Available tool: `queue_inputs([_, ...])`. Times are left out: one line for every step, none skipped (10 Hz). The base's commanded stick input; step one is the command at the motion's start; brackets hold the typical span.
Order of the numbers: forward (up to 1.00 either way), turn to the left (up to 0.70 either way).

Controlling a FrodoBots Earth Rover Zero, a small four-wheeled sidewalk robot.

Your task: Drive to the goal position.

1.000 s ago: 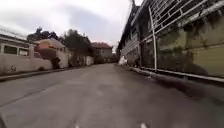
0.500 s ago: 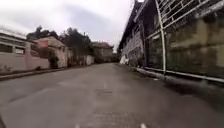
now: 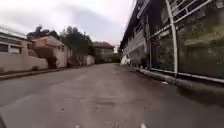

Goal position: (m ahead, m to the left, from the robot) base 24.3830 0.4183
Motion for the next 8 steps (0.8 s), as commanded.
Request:
queue_inputs([1.00,0.00])
queue_inputs([1.00,0.00])
queue_inputs([1.00,0.00])
queue_inputs([1.00,0.00])
queue_inputs([1.00,0.00])
queue_inputs([1.00,0.00])
queue_inputs([1.00,0.00])
queue_inputs([1.00,0.00])
